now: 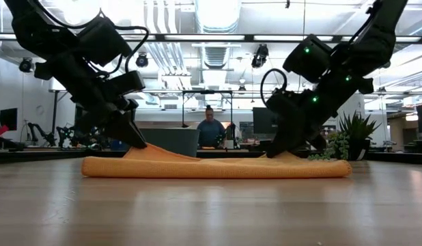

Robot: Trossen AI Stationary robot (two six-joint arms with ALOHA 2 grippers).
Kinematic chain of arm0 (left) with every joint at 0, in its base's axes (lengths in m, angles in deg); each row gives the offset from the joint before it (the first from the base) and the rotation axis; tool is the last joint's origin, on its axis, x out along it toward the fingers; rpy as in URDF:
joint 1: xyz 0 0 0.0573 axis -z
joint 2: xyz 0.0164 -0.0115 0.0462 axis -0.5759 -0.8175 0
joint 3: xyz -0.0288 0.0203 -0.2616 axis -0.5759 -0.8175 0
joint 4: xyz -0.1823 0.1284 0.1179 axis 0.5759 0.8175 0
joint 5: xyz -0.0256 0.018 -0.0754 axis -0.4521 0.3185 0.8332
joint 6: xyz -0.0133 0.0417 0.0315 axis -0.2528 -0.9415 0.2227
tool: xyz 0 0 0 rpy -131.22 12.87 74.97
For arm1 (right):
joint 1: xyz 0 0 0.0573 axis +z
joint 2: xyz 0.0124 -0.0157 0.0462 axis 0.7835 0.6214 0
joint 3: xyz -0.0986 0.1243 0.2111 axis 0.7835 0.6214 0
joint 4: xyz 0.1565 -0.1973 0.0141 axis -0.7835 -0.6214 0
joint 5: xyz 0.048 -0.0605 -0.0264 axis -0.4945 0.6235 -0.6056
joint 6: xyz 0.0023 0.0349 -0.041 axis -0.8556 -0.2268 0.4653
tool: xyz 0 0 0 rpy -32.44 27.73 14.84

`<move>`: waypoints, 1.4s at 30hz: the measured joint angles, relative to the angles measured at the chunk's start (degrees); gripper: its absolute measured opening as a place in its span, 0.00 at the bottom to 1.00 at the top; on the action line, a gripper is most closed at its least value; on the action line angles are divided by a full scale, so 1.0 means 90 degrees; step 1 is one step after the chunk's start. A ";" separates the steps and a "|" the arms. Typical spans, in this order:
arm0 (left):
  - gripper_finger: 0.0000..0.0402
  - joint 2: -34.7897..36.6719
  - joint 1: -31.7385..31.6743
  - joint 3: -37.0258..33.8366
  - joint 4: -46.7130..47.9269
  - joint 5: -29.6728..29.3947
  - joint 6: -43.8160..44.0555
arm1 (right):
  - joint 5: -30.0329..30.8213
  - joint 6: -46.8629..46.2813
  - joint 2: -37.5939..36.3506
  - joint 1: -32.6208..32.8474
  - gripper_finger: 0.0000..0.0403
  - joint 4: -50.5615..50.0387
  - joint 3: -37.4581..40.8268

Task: Fold microfiber towels
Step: Fold the orange microfiber towel

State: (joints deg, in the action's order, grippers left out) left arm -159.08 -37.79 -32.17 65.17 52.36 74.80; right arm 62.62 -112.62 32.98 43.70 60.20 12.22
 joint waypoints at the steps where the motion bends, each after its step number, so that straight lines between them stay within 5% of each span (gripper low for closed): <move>1: 0.00 0.0007 0.0000 0.0000 -0.0001 0.0000 -0.0001 | -0.0002 0.0000 -0.0039 0.0020 0.03 -0.0008 -0.0001; 15: 0.00 0.0287 0.0004 -0.0002 -0.0010 0.0755 -0.0299 | 0.0086 -0.0180 -0.0916 0.0500 0.03 -0.0986 -0.0001; 25: 0.00 -0.0140 -0.0077 -0.0049 -0.0206 0.0179 -0.0291 | 0.0570 -0.0365 -0.1431 0.0512 0.03 -0.1626 -0.0009; 34: 0.00 -0.1132 -0.0075 0.0033 -0.1012 0.0177 -0.0288 | 0.0589 -0.0512 -0.0986 0.0512 0.03 -0.1655 -0.0009; 42: 0.00 -0.1193 -0.0075 0.0055 -0.0980 -0.0326 -0.0278 | 0.0619 -0.0511 -0.0857 0.0512 0.03 -0.1629 -0.0008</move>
State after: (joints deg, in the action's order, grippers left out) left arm -169.82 -38.47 -31.67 56.35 49.43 72.31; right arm 68.18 -117.22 25.27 48.31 45.54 12.15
